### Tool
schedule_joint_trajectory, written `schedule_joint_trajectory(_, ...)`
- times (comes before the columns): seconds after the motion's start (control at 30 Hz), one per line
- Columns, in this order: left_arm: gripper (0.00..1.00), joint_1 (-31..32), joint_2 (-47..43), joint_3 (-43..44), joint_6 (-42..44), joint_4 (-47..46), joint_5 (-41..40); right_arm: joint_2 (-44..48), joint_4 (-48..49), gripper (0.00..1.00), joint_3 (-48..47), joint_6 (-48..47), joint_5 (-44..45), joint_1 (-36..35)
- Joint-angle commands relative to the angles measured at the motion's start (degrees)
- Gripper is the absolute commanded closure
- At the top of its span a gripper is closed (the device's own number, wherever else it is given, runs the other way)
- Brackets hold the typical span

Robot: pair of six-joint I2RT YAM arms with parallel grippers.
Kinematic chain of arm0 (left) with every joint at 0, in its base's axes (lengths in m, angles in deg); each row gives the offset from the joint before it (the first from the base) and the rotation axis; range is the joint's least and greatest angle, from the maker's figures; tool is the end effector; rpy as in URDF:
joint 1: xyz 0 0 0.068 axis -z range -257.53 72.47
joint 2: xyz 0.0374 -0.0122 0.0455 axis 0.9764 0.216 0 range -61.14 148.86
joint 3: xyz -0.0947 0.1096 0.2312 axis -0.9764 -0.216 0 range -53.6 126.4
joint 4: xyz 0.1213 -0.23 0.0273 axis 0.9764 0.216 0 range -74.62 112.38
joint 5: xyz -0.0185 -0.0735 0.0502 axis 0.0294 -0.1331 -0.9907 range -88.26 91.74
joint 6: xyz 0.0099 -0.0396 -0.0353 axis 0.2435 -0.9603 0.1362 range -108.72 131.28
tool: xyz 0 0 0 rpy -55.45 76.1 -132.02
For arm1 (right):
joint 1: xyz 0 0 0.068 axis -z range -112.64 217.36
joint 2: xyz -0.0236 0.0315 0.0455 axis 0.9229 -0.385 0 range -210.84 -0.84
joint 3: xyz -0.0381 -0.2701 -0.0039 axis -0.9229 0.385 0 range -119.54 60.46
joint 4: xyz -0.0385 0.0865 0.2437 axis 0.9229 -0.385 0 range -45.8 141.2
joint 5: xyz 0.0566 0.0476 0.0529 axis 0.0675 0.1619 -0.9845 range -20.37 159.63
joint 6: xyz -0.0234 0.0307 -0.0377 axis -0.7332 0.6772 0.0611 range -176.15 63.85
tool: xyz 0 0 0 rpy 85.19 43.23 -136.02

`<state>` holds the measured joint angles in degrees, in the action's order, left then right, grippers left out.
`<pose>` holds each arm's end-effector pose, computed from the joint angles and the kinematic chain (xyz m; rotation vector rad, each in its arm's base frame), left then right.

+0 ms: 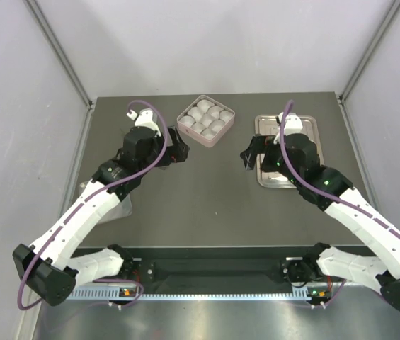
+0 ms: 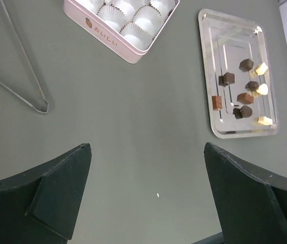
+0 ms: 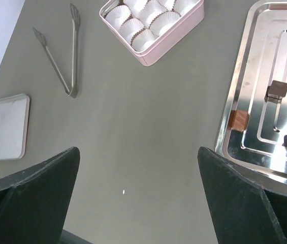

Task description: Pack the chocolate

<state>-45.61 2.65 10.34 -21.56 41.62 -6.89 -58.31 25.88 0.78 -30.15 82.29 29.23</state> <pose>0.2118 -0.1257 0.3629 -0.1137 2.0635 -0.5581 0.1783 0.1300 0.3628 -0.0653 1.9986 0.5118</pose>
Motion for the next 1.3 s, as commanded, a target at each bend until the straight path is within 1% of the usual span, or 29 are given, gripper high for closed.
schedule_joint_trajectory(0.0, 0.03, -0.2, 0.5, 0.0, -3.5, -0.3, -2.5, 1.6, 2.4, 0.00, -0.8, 0.0, 1.7, -0.4)
schedule_joint_trajectory(0.17, 0.08, -1.6, 3.4, -1.1, -4.5, -1.5, -7.2, 1.8, 2.3, 0.00, -1.1, -0.1, 2.4, -0.5)
schedule_joint_trajectory(0.2, 0.09, -2.3, 4.8, -1.4, -4.9, -1.8, -6.9, 2.2, 2.4, 0.00, -0.6, 0.0, 2.6, -0.5)
schedule_joint_trajectory(0.23, 0.10, -4.4, 5.5, -1.5, -5.4, -2.0, -6.4, 2.3, 2.4, 0.00, -0.4, -0.1, 2.9, -0.5)
schedule_joint_trajectory(0.3, 0.12, -7.0, 7.3, -1.5, -7.9, -1.7, -4.9, 3.0, 2.4, 0.00, 0.5, -0.1, 3.3, -0.4)
schedule_joint_trajectory(0.33, 0.15, -10.1, 9.3, -1.0, -9.1, -1.2, -3.1, 3.2, 2.4, 0.00, 0.9, -0.2, 3.4, -0.5)
schedule_joint_trajectory(0.4, 0.18, -13.5, 11.5, -0.7, -12.9, -1.1, -0.4, 3.8, 2.4, 0.00, 1.6, -0.5, 3.6, -0.5)
schedule_joint_trajectory(0.43, 0.21, -16.7, 13.8, -0.4, -13.7, -1.0, 2.3, 3.9, 2.4, 0.00, 1.8, -0.6, 3.5, -0.5)
schedule_joint_trajectory(0.5, 0.22, -19.1, 16.2, 0.0, -14.9, -1.7, 4.8, 4.6, 2.5, 0.00, 2.3, -0.7, 3.5, -0.5)
schedule_joint_trajectory(0.53, 0.22, -20.3, 18.7, 0.7, -14.4, -2.3, 5.9, 5.2, 2.6, 0.00, 2.5, -0.7, 3.5, -0.4)
schedule_joint_trajectory(0.63, 0.22, -20.5, 24.1, 4.2, -12.3, -1.3, 4.0, 6.6, 3.1, 0.00, 3.3, -0.7, 3.3, -0.5)
schedule_joint_trajectory(0.67, 0.22, -20.6, 25.5, 5.3, -12.2, -0.1, 1.1, 7.2, 3.2, 0.00, 3.6, -0.6, 3.2, -0.4)
schedule_joint_trajectory(0.7, 0.22, -20.6, 28.2, 6.4, -12.2, 2.2, -0.3, 7.5, 3.6, 0.00, 4.0, -0.3, 2.7, -0.5)
schedule_joint_trajectory(0.77, 0.22, -20.9, 30.7, 8.3, -12.2, 3.2, -2.1, 8.6, 3.9, 0.00, 4.5, -0.1, 2.5, -0.5)
schedule_joint_trajectory(0.8, 0.26, -21.2, 32.8, 8.5, -12.4, 3.3, -2.6, 9.1, 4.5, 0.00, 5.4, 0.8, 2.3, -0.5)
schedule_joint_trajectory(0.87, 0.30, -22.1, 34.7, 8.9, -13.1, 3.4, -2.2, 11.1, 6.0, 0.00, 6.9, 0.8, 1.6, -0.5)
schedule_joint_trajectory(0.9, 0.33, -22.3, 36.3, 8.9, -13.6, 2.9, -1.7, 11.8, 7.2, 0.00, 8.8, 0.5, 0.7, -0.5)
schedule_joint_trajectory(0.97, 0.37, -22.9, 37.9, 9.0, -14.0, 1.7, -1.0, 14.0, 10.3, 0.00, 10.5, 0.1, 0.2, -0.5)
schedule_joint_trajectory(1.0, 0.41, -23.0, 39.5, 9.3, -14.1, 1.2, -0.4, 14.6, 11.0, 0.00, 11.6, -0.6, -0.4, -0.5)
schedule_joint_trajectory(1.13, 0.46, -23.3, 42.9, 11.0, -14.2, 1.5, 0.1, 15.5, 11.9, 0.00, 11.9, -2.2, -0.7, -0.5)
schedule_joint_trajectory(1.23, 0.46, -23.4, 44.2, 10.9, -14.4, 1.6, -0.2, 15.1, 11.0, 0.00, 11.1, -3.1, -0.4, -0.4)
schedule_joint_trajectory(1.27, 0.49, -23.4, 44.5, 10.9, -14.4, 1.7, -0.1, 14.9, 10.6, 0.00, 11.0, -3.0, -0.3, -0.5)
